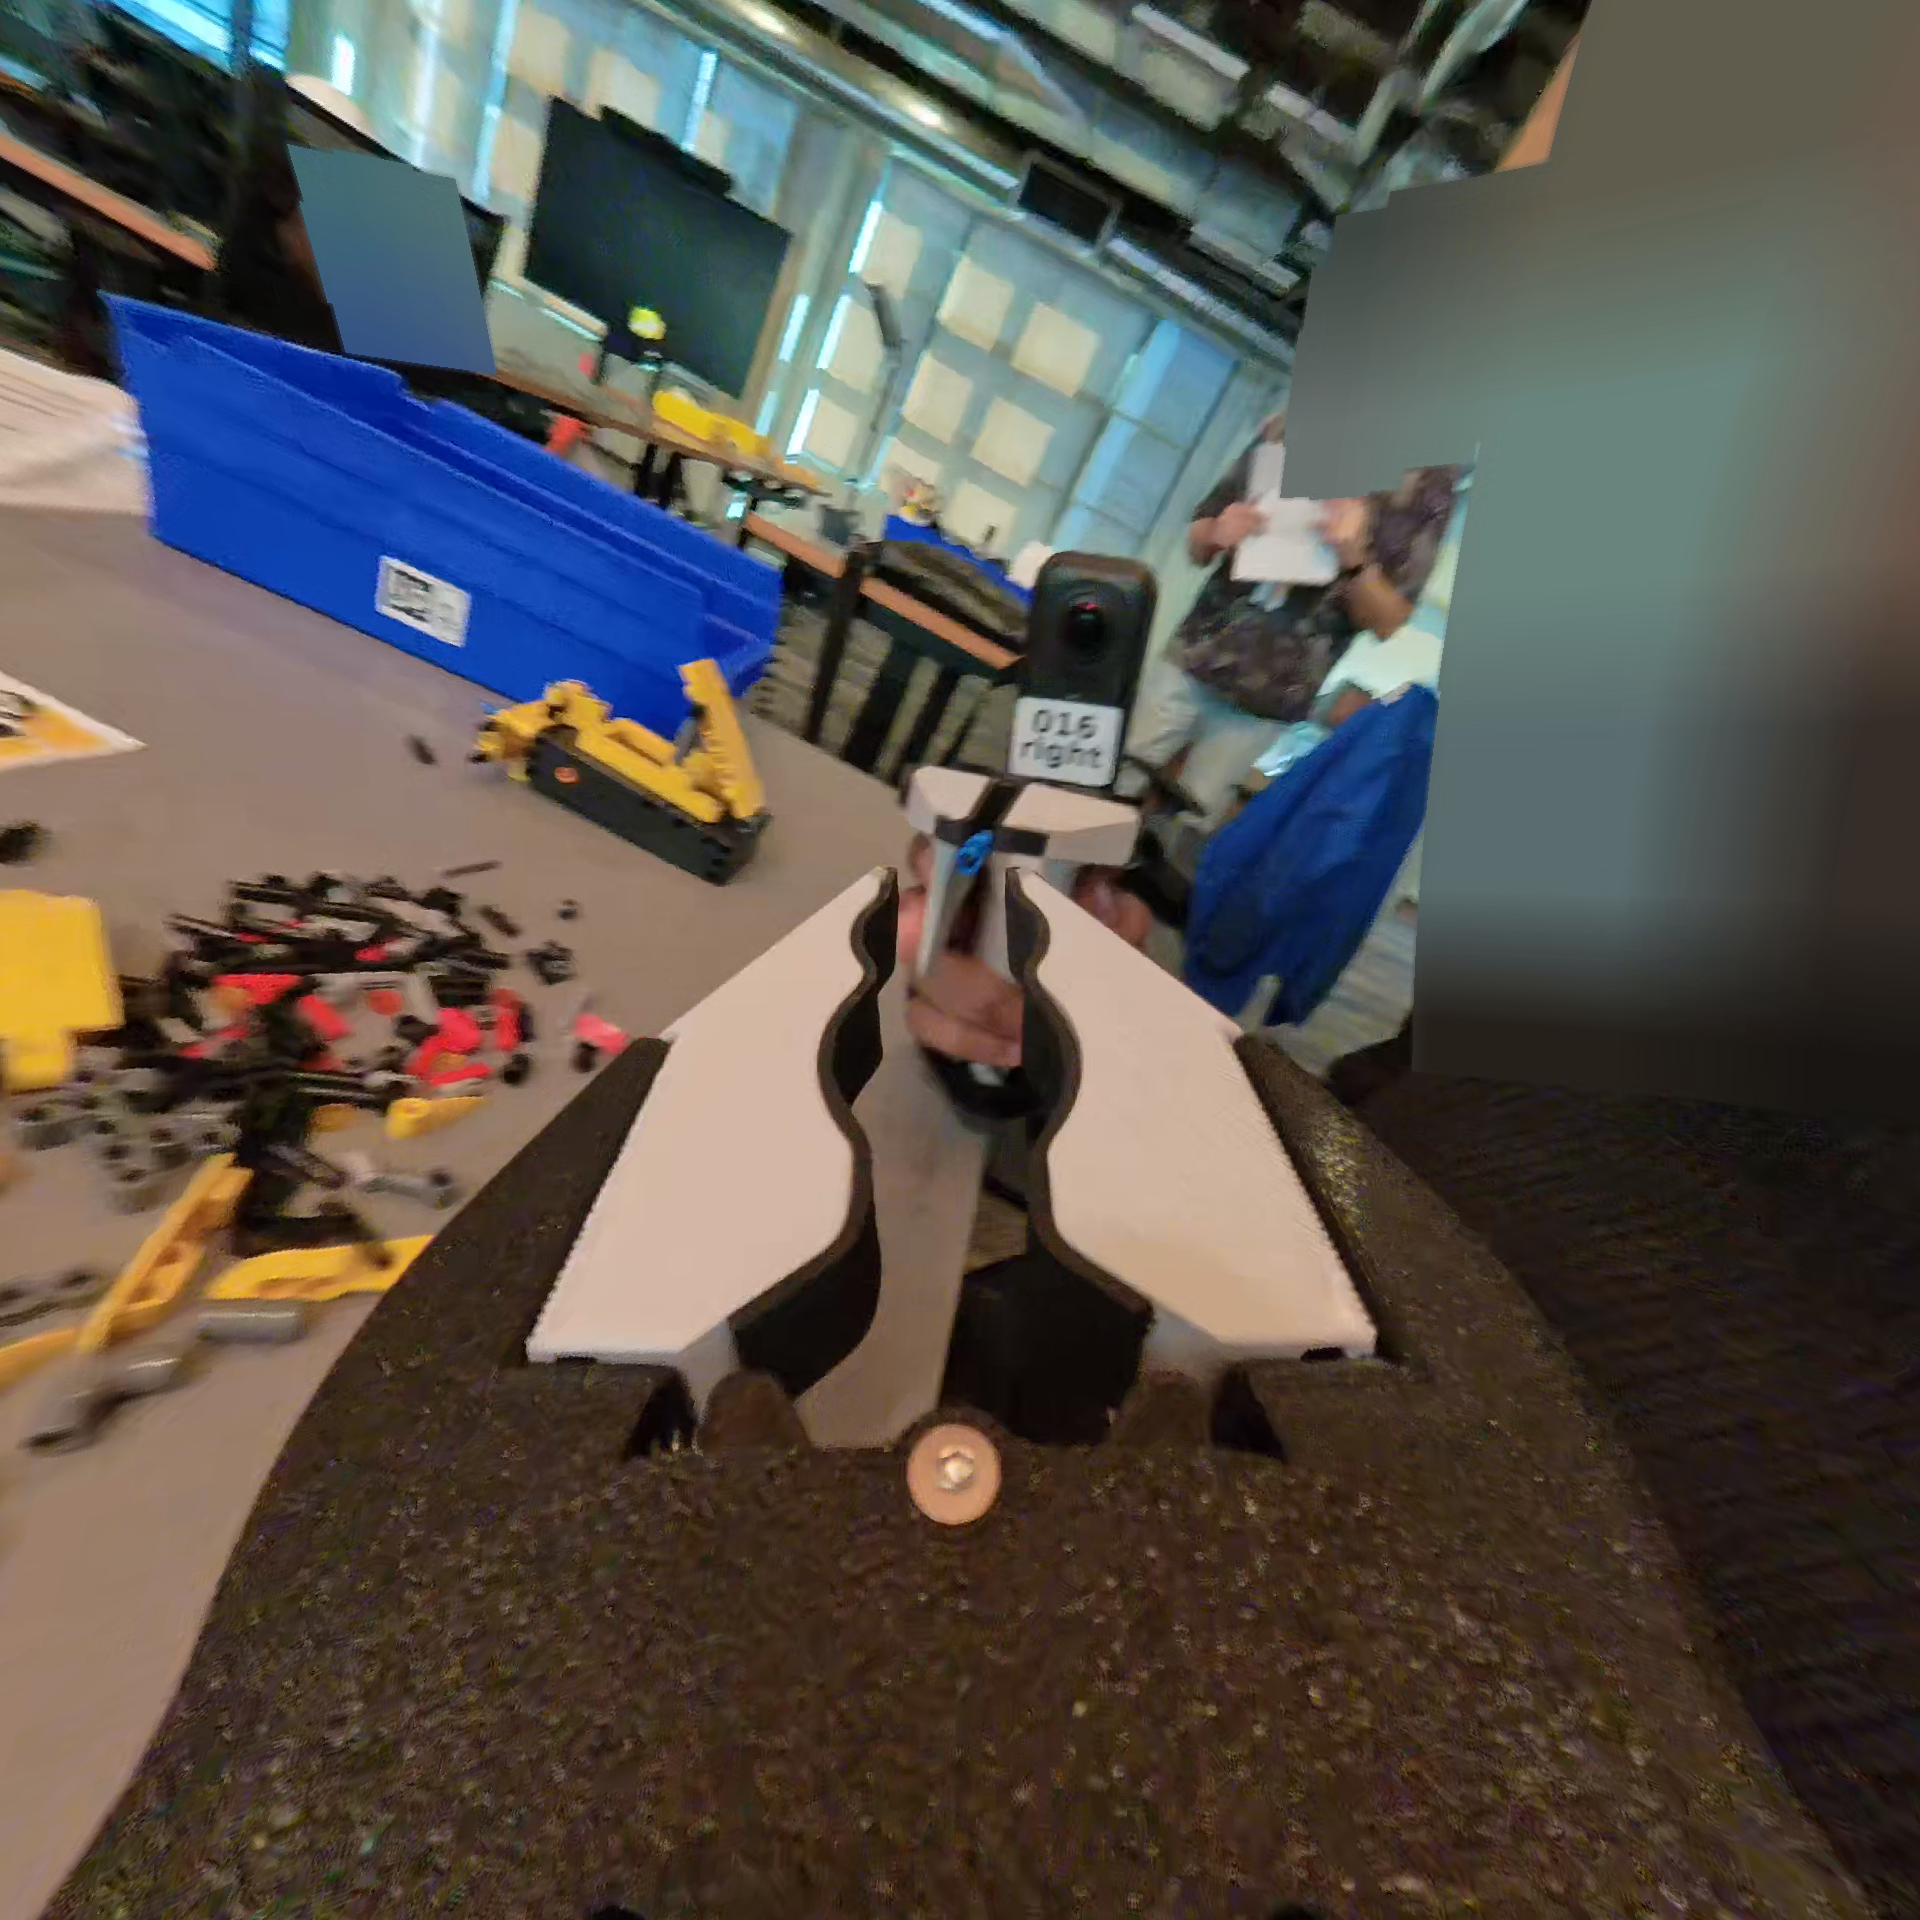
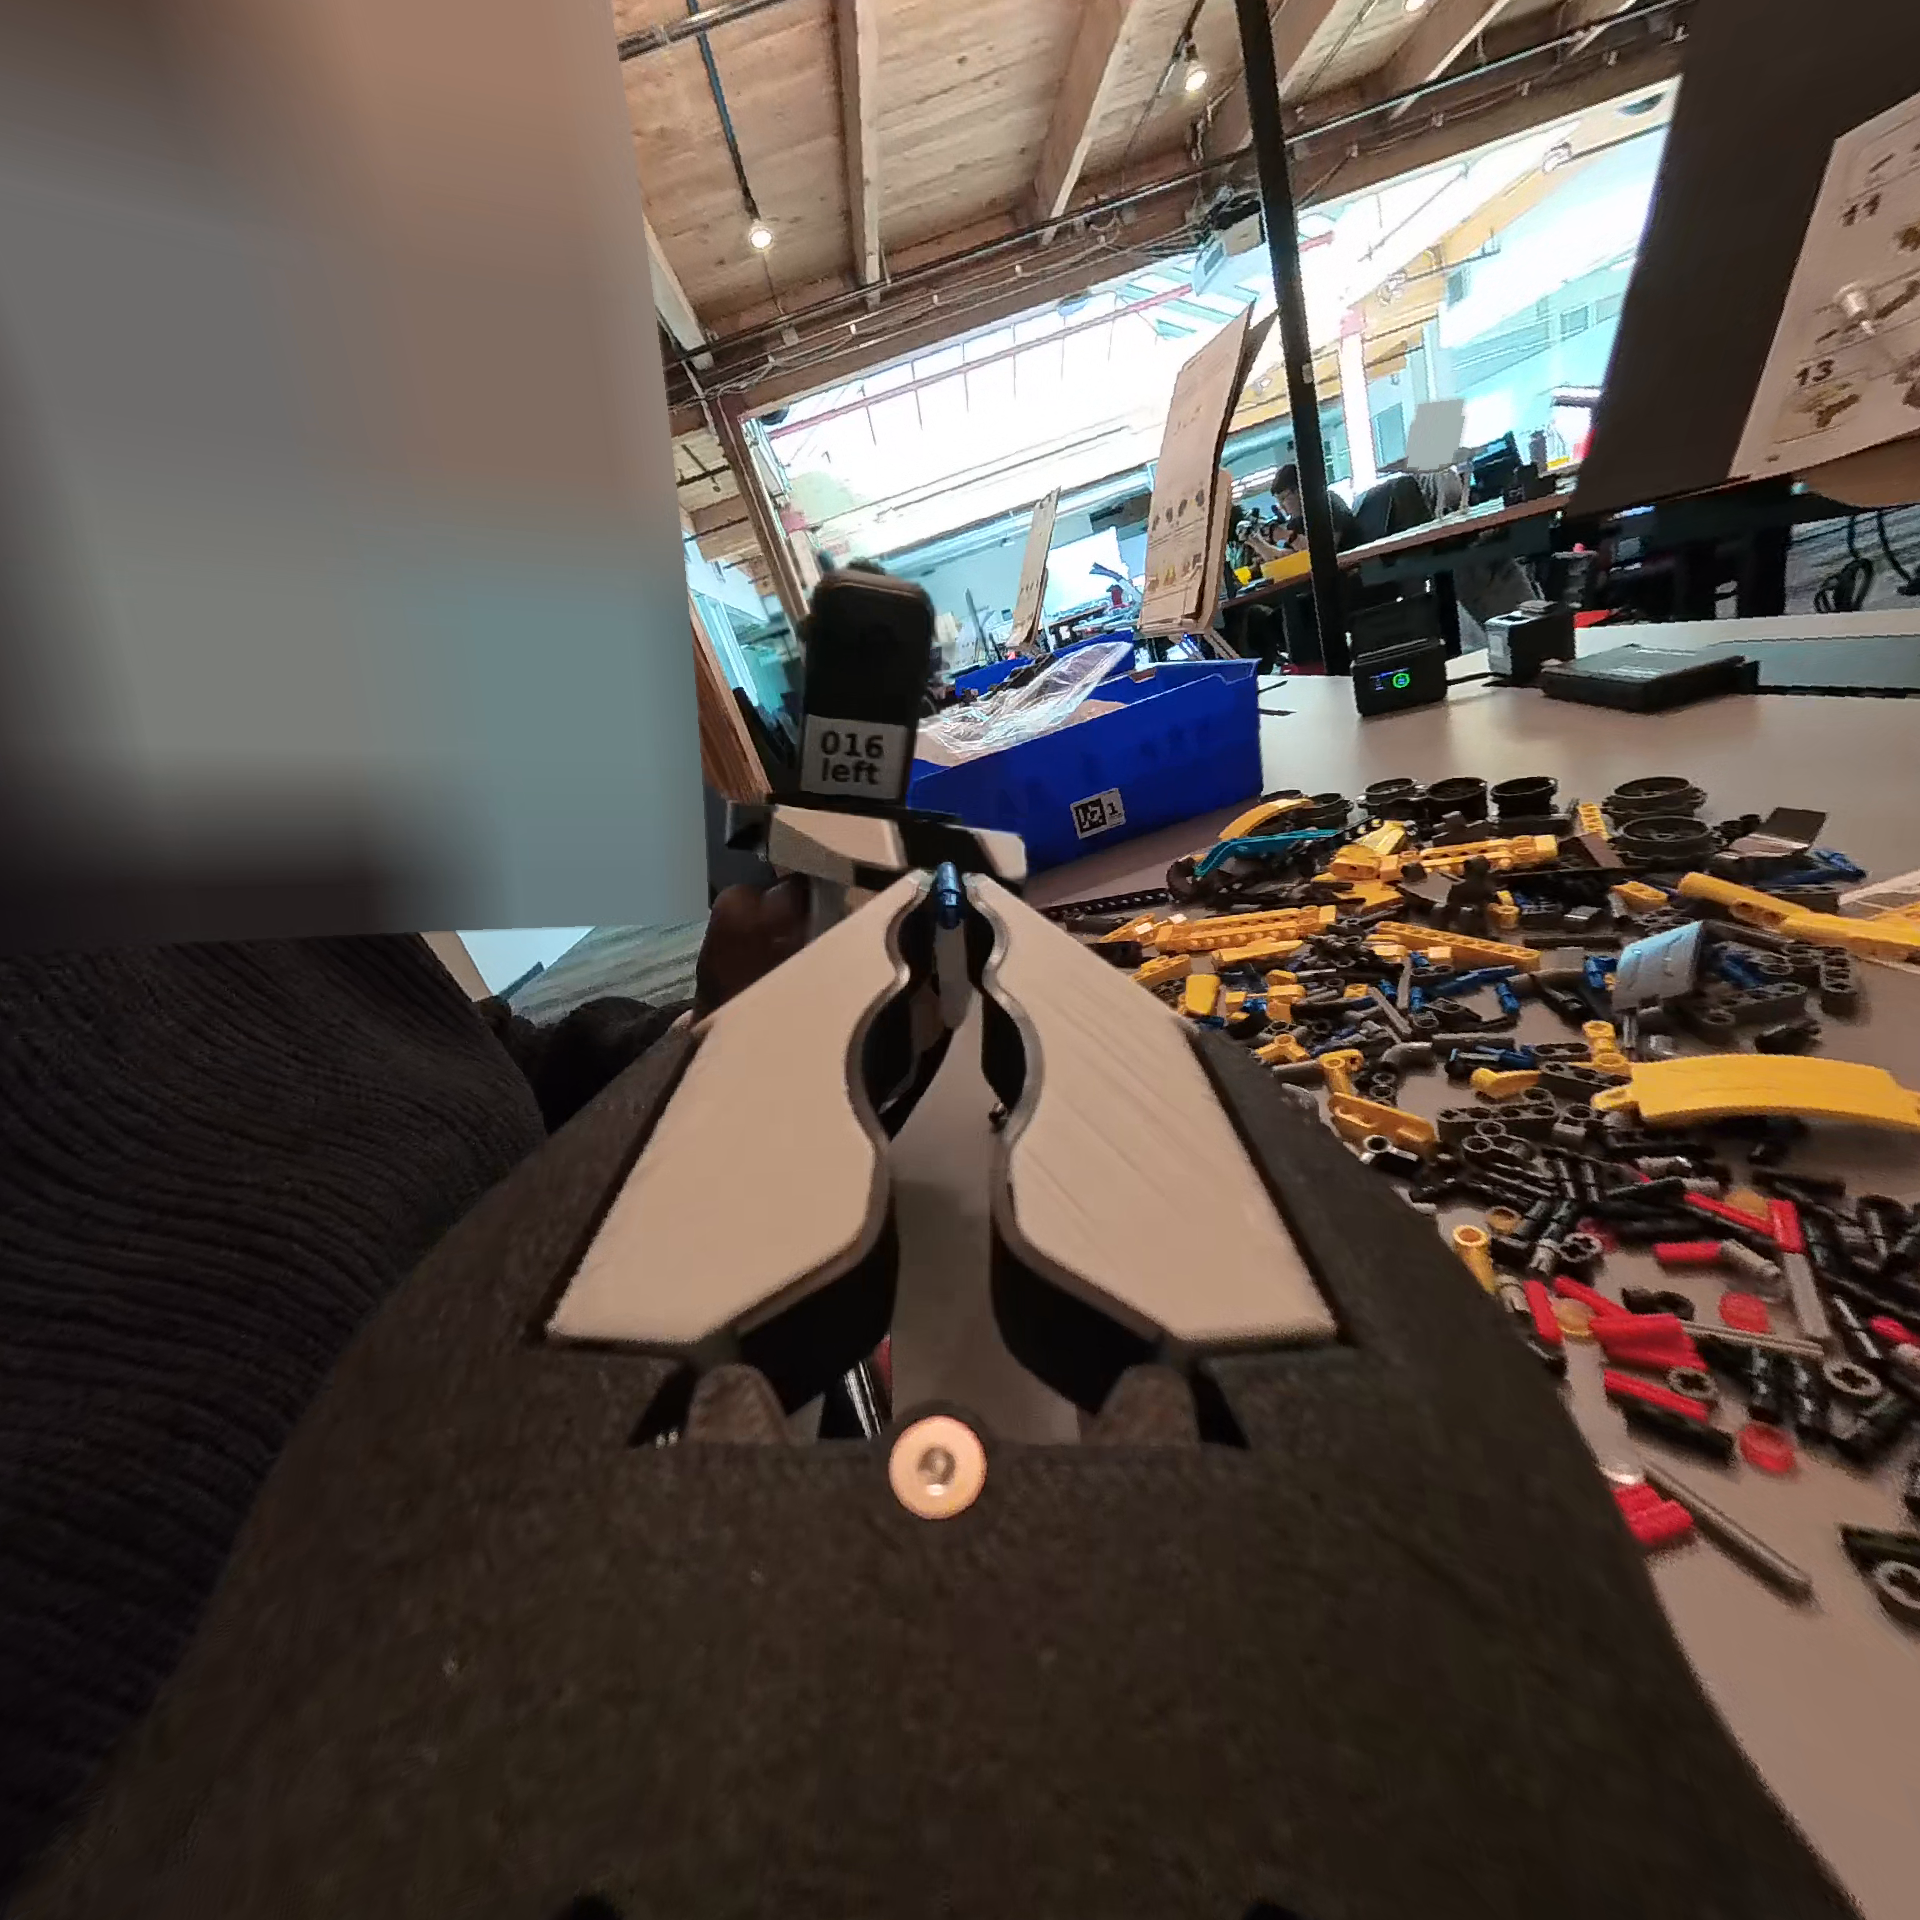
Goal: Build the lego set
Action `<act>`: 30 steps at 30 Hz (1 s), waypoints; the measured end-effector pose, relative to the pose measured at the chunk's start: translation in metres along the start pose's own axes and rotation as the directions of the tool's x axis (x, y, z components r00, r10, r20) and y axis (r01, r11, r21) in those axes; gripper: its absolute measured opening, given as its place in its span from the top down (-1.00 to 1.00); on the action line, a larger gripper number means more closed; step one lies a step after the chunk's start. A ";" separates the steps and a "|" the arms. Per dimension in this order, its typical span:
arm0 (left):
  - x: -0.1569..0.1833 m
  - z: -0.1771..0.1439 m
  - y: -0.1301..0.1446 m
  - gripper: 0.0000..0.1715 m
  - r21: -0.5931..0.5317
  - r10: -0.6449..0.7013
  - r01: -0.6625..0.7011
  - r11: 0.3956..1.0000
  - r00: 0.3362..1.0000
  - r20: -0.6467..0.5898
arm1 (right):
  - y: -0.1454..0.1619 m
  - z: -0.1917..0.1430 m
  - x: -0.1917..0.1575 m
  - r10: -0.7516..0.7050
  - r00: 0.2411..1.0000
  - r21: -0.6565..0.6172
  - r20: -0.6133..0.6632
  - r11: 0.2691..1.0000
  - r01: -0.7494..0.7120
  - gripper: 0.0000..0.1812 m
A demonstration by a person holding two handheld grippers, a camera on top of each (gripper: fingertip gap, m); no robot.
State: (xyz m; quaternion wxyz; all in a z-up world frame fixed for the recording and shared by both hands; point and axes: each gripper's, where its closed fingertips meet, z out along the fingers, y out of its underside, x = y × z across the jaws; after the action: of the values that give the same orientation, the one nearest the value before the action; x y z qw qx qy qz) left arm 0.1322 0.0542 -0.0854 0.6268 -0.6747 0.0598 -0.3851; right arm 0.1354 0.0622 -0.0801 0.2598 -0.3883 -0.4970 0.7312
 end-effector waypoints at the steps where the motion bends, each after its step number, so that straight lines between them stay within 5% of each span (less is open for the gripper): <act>1: 0.004 0.001 0.000 0.77 0.011 -0.033 0.033 0.999 0.999 -0.037 | 0.001 0.001 -0.001 -0.007 1.000 -0.007 0.002 1.000 0.007 0.96; 7: 0.007 0.002 0.001 0.95 0.000 -0.009 0.009 1.000 1.000 -0.024 | 0.008 0.005 -0.007 -0.052 0.999 -0.051 0.011 0.997 0.052 0.96; 23: 0.010 -0.002 0.001 0.95 0.004 -0.005 0.005 1.000 0.999 -0.050 | 0.007 0.007 -0.011 -0.080 0.996 -0.029 0.029 0.996 0.080 0.95; 30: 0.007 -0.006 0.000 0.96 -0.012 -0.137 0.137 0.991 0.987 -0.086 | 0.005 0.003 -0.011 -0.407 0.913 -0.094 -0.024 0.910 0.403 0.72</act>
State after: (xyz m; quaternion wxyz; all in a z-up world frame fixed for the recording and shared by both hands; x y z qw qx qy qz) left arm 0.1339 0.0458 -0.0827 0.5938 -0.6618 0.0415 -0.4558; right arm 0.1391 0.0508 -0.0808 0.3992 -0.3034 -0.5925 0.6305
